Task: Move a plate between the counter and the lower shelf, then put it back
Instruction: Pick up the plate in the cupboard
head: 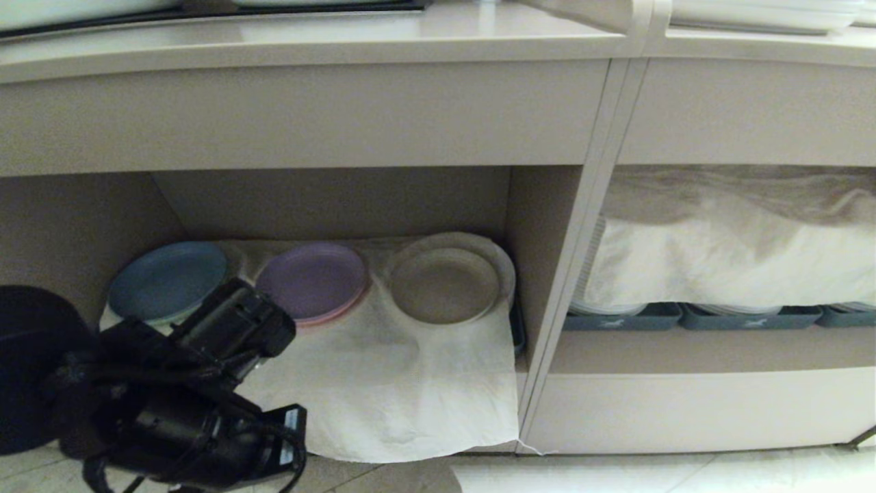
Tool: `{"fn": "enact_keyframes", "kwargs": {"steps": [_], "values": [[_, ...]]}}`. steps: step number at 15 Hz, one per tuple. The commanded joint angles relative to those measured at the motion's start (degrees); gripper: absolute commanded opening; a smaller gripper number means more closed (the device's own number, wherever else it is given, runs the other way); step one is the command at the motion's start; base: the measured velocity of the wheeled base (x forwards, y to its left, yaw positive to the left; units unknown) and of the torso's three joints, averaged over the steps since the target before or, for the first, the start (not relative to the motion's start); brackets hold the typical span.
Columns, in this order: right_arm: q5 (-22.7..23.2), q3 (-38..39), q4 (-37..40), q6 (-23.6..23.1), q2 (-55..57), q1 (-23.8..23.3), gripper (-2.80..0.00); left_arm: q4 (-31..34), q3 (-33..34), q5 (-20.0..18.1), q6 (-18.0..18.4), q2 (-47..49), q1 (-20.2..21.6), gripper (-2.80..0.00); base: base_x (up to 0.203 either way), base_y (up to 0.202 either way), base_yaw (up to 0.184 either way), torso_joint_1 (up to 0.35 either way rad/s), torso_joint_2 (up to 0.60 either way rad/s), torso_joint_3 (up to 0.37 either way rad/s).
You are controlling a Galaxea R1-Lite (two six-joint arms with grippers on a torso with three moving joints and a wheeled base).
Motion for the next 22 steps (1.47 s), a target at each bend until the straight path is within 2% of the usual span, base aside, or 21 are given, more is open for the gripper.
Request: {"fn": "enact_keyframes", "kwargs": {"steps": [1,2,3,5,7,8,10,12,13,17,18,22], "values": [[-0.01,0.0,-0.02,0.02,0.0,0.01,-2.8,1.72,3.13,0.16,-0.05,-4.63,-1.54,-2.8,0.0,0.0,0.0,0.0,0.0,0.0],[-0.01,0.0,-0.02,0.02,0.0,0.01,-2.8,2.81,4.21,0.31,0.53,-6.07,-2.23,-2.8,0.0,0.0,0.0,0.0,0.0,0.0],[-0.01,0.0,-0.02,0.02,0.0,0.01,-2.8,3.85,5.78,0.7,2.78,-7.88,-2.52,-2.8,0.0,0.0,0.0,0.0,0.0,0.0],[-0.01,0.0,-0.02,0.02,0.0,0.01,-2.8,3.81,9.6,3.07,9.55,-13.53,-2.63,-2.8,0.0,0.0,0.0,0.0,0.0,0.0],[-0.01,0.0,-0.02,0.02,0.0,0.01,-2.8,-1.43,15.49,4.91,17.5,-20.88,-2.66,-2.8,0.0,0.0,0.0,0.0,0.0,0.0],[-0.01,0.0,-0.02,0.02,0.0,0.01,-2.8,-7.93,18.86,5.36,21.01,-23.61,-2.66,-2.8,0.0,0.0,0.0,0.0,0.0,0.0],[-0.01,0.0,-0.02,0.02,0.0,0.01,-2.8,-27.79,26.41,5.65,24.77,-26.9,-2.55,-2.8,0.0,0.0,0.0,0.0,0.0,0.0],[-0.01,0.0,-0.02,0.02,0.0,0.01,-2.8,-46.25,34.35,5.71,26.15,-28.14,-1.53,-2.8,0.0,0.0,0.0,0.0,0.0,0.0],[-0.01,0.0,-0.02,0.02,0.0,0.01,-2.8,-51.38,37.83,5.73,26.65,-28.56,0.24,-2.8,0.0,0.0,0.0,0.0,0.0,0.0],[-0.01,0.0,-0.02,0.02,0.0,0.01,-2.8,-53.5,41.97,5.79,27.73,-30.98,14.2,-2.8,0.0,0.0,0.0,0.0,0.0,0.0],[-0.01,0.0,-0.02,0.02,0.0,0.01,-2.8,-53.55,43.1,5.89,28.88,-33.17,16.51,-2.8,0.0,0.0,0.0,0.0,0.0,0.0],[-0.01,0.0,-0.02,0.02,0.0,0.01,-2.8,-52.39,47.86,5.76,36.64,-43.83,19.28,-2.8,0.0,0.0,0.0,0.0,0.0,0.0]]}}
